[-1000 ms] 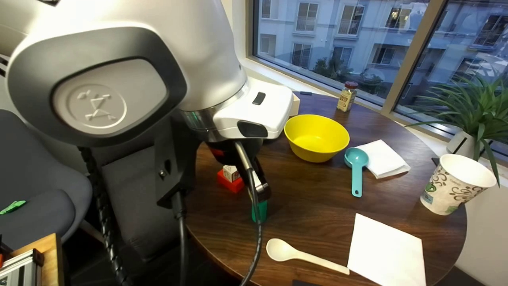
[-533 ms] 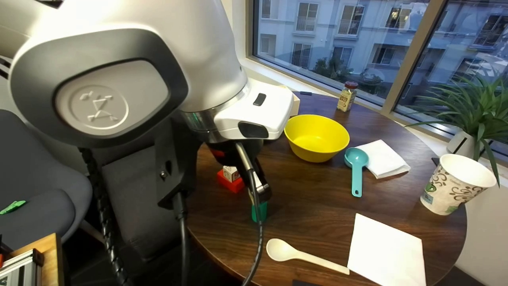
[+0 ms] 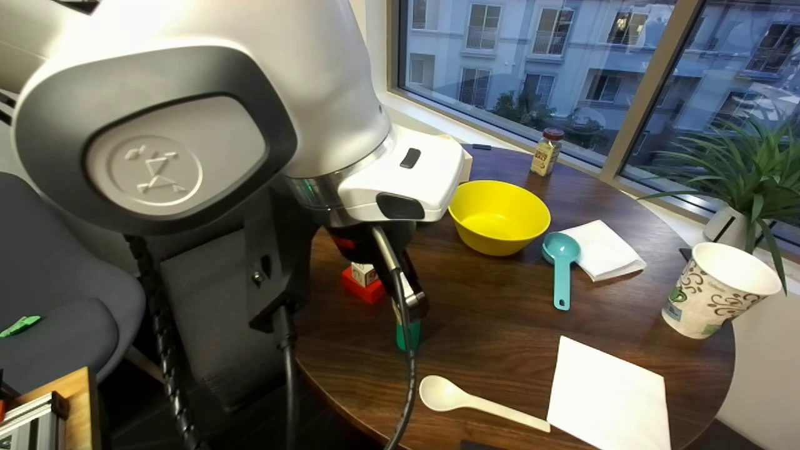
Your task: Lift the cylinder plush block, put it on the table, put the two dices and the rectangle blush block on top of the cylinder plush block
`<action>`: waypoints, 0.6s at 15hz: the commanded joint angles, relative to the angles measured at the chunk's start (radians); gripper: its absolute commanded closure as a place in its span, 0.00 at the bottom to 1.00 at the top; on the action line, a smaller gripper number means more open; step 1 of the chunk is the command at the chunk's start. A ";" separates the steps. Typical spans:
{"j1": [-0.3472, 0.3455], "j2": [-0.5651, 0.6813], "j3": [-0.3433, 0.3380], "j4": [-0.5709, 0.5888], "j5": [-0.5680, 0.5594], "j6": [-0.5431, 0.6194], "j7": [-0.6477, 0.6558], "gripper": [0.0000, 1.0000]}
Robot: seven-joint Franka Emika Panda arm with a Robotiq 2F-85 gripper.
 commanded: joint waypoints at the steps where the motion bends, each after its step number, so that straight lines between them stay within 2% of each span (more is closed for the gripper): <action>1: 0.000 0.003 -0.002 -0.004 -0.010 0.003 0.012 0.91; 6: 0.001 0.005 -0.002 -0.005 -0.009 0.004 0.011 0.89; 7: 0.001 0.005 -0.002 -0.005 -0.009 0.003 0.012 0.54; 8: 0.001 0.004 -0.003 -0.005 -0.007 0.001 0.010 0.40; 9: 0.001 0.004 -0.003 -0.004 -0.006 0.001 0.009 0.34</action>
